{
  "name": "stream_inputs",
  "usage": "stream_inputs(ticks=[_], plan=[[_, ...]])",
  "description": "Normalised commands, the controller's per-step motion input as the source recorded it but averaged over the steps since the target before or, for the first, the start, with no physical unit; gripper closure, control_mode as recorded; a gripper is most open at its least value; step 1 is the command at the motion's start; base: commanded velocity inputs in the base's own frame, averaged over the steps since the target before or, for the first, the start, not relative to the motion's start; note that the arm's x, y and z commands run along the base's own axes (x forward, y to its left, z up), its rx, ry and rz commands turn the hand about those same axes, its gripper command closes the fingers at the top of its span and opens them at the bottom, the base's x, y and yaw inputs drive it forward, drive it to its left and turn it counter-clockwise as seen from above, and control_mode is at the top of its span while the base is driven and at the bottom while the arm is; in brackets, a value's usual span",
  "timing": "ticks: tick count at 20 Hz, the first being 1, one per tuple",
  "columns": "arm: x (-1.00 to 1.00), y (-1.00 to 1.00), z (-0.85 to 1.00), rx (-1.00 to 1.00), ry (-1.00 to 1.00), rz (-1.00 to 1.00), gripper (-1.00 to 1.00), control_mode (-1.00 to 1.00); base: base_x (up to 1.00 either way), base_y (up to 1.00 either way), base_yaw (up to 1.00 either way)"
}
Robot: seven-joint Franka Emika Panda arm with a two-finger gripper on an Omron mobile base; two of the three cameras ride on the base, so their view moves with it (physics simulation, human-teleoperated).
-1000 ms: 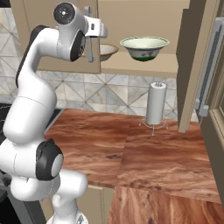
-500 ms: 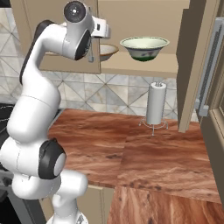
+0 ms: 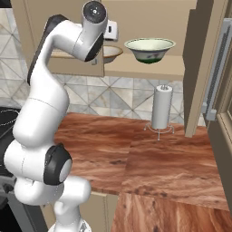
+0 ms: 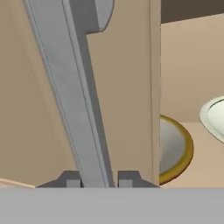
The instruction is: Move the bowls from the cabinet to the plates on the dining table.
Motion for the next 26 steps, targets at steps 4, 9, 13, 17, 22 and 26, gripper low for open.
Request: stream_inputs(ticks=[4, 9, 13, 17, 22, 26], plan=[[-0.25, 0.37, -0.23, -0.05, 0.00, 0.01, 1.00, -1.00, 0.00, 0.00, 0.00], [-0.37, 0.50, 0.00, -0.05, 0.00, 0.00, 1.00, -1.00, 0.00, 0.00, 0.00], [-0.37, 0.47, 0.00, -0.09, 0.00, 0.00, 1.00, -1.00, 0.00, 0.00, 0.00], [-0.41, 0.41, 0.03, -0.07, -0.02, -0.01, 1.00, -1.00, 0.00, 0.00, 0.00], [-0.48, 0.36, 0.00, -0.01, -0.06, -0.04, 1.00, -1.00, 0.00, 0.00, 0.00], [-0.49, 0.28, -0.01, 0.00, -0.04, -0.09, 1.00, -1.00, 0.00, 0.00, 0.00]])
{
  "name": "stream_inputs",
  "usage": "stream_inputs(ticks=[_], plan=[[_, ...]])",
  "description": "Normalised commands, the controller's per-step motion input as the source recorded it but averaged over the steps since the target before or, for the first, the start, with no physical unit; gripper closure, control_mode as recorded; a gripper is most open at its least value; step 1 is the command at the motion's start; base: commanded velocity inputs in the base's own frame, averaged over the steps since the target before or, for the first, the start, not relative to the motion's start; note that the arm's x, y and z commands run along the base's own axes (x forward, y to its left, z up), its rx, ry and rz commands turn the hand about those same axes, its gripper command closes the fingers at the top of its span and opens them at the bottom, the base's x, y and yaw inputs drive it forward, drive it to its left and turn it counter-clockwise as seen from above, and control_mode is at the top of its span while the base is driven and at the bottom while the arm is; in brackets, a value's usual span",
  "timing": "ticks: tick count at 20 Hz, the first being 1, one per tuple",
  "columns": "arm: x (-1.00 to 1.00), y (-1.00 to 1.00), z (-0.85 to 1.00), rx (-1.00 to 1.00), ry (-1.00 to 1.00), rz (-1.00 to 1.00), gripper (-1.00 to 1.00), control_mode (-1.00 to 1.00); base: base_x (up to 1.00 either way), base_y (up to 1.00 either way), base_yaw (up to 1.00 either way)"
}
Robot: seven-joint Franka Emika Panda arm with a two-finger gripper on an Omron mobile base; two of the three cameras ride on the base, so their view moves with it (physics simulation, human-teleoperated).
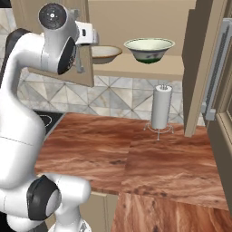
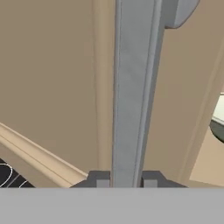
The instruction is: Move the bowls from the cabinet to the plates on the dining table.
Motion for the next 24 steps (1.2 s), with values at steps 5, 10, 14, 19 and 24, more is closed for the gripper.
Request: stream_inputs(ticks=[5, 10, 14, 19, 24], plan=[[-0.43, 0.31, -0.09, 0.00, -0.03, -0.09, 1.00, -1.00, 0.00, 0.00, 0.00], [-0.44, 0.29, -0.12, 0.00, -0.02, -0.10, 1.00, -1.00, 0.00, 0.00, 0.00], [-0.44, 0.29, -0.14, 0.00, -0.01, -0.10, 1.00, -1.00, 0.00, 0.00, 0.00], [-0.42, 0.29, -0.15, 0.00, 0.00, -0.11, 1.00, -1.00, 0.00, 0.00, 0.00], [-0.38, 0.34, -0.20, -0.01, 0.01, -0.09, 1.00, -1.00, 0.00, 0.00, 0.00]])
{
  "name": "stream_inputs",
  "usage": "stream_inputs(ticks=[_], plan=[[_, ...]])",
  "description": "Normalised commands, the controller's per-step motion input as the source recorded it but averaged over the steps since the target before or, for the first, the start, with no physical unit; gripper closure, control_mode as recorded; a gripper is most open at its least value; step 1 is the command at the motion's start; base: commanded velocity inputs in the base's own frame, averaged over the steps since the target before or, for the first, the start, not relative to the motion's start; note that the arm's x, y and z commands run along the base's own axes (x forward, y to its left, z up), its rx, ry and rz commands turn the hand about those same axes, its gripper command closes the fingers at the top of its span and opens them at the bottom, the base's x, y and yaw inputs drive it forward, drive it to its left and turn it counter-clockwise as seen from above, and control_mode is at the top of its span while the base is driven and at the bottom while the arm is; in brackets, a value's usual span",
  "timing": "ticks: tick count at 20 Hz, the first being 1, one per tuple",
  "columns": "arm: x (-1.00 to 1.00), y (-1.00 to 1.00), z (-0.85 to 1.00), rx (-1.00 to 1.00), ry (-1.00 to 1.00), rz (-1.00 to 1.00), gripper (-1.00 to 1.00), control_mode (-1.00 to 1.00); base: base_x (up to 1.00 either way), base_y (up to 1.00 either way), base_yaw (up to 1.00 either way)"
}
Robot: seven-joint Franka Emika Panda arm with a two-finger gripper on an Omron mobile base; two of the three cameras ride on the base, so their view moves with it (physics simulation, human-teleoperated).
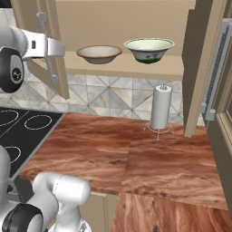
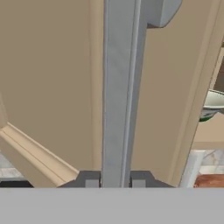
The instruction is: Move the bowls from the cabinet to the plates on the dining table.
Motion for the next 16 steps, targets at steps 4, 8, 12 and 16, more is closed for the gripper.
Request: stream_inputs(ticks=[4, 8, 12, 16], plan=[[-0.33, 0.36, -0.17, -0.01, 0.01, -0.09, -1.00, -1.00, 0.00, 0.00, 0.00], [-0.28, 0.23, -0.06, 0.00, 0.02, -0.07, -1.00, -1.00, 0.00, 0.00, 0.00], [-0.36, -0.16, 0.04, 0.01, 0.02, 0.01, -1.00, -1.00, 0.00, 0.00, 0.00], [-0.39, -0.38, 0.03, 0.03, 0.00, 0.05, -1.00, -1.00, 0.00, 0.00, 0.00]])
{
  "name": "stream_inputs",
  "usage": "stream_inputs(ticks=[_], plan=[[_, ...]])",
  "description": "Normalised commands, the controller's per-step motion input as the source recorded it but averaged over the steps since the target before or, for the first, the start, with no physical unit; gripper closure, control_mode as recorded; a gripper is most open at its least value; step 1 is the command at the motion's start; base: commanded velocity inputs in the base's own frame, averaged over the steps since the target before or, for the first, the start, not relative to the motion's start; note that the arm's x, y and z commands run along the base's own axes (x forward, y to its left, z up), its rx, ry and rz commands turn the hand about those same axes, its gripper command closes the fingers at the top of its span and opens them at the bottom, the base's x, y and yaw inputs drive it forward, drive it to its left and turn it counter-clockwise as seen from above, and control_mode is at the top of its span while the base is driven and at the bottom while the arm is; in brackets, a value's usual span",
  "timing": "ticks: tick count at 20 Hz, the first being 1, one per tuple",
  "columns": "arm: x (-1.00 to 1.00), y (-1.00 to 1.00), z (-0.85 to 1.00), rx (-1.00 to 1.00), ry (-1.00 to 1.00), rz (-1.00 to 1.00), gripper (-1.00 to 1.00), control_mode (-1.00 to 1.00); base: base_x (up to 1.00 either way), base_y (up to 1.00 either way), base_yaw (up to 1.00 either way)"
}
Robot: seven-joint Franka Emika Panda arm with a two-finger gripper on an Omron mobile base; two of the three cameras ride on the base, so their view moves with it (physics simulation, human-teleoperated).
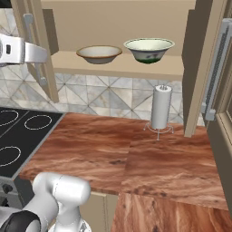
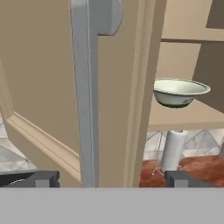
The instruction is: Move the bowls from the cabinet to the plates on the dining table.
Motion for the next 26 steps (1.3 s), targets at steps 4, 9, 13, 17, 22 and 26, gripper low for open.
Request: stream_inputs(ticks=[4, 9, 13, 17, 22, 26], plan=[[-0.26, -0.37, 0.03, 0.06, 0.00, 0.07, -1.00, -1.00, 0.00, 0.00, 0.00], [-0.05, -0.27, 0.09, 0.09, -0.01, 0.09, -1.00, -1.00, 0.00, 0.00, 0.00], [0.00, -0.26, 0.13, 0.05, -0.04, 0.11, -1.00, -1.00, 0.00, 0.00, 0.00], [0.00, -0.28, 0.08, 0.03, -0.04, 0.11, -1.00, -1.00, 0.00, 0.00, 0.00], [0.19, -0.28, 0.00, 0.00, -0.01, 0.09, -1.00, -1.00, 0.00, 0.00, 0.00], [0.20, -0.17, 0.01, 0.06, 0.00, 0.12, -1.00, -1.00, 0.00, 0.00, 0.00]])
